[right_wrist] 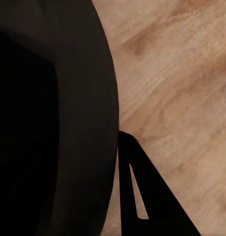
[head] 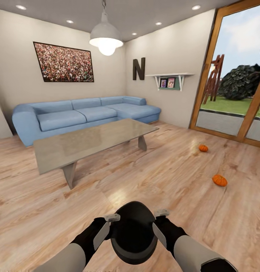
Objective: Place each of the two pumpkins and all three candles from the living room inside a cabinet in the living room (use any cabinet), then make sure every cabinet is closed, and position the cauldron so it is next to a table in the living room.
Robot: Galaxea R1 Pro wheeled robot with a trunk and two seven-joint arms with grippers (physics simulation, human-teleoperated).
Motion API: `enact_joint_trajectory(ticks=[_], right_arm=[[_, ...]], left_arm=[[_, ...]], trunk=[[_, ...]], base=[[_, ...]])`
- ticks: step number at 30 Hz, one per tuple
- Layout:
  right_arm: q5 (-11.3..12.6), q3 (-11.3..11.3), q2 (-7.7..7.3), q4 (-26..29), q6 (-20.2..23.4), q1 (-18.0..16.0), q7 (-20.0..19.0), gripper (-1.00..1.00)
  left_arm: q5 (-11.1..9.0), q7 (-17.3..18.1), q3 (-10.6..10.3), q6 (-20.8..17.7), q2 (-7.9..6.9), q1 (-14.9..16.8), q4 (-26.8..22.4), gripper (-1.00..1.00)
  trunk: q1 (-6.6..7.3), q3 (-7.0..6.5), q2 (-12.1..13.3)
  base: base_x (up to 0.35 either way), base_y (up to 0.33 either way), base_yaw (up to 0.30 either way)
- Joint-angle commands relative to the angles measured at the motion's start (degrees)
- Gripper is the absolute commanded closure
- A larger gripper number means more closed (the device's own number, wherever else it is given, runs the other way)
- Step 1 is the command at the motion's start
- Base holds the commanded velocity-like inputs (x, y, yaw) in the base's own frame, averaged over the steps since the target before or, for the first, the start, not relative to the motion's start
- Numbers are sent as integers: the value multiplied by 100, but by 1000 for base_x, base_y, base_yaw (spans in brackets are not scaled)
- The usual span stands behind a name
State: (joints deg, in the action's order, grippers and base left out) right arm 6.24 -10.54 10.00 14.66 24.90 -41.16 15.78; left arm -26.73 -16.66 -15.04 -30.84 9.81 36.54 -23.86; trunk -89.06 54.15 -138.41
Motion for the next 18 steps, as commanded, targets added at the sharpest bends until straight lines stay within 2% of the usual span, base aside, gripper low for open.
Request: enact_joint_trajectory(ticks=[1,6,18], right_arm=[[44,36,0,318,-266,-6,31,100],[44,39,0,318,-266,-6,31,100],[45,43,0,318,-266,-6,15,100]], left_arm=[[115,-47,62,-52,-76,2,-5,100],[115,-47,62,-52,-76,2,-5,100],[112,-47,62,-52,-76,2,-5,100]], trunk=[[2,5,-3],[2,5,-3],[2,5,-3]], base=[[0,0,234],[0,0,119],[0,0,7]])
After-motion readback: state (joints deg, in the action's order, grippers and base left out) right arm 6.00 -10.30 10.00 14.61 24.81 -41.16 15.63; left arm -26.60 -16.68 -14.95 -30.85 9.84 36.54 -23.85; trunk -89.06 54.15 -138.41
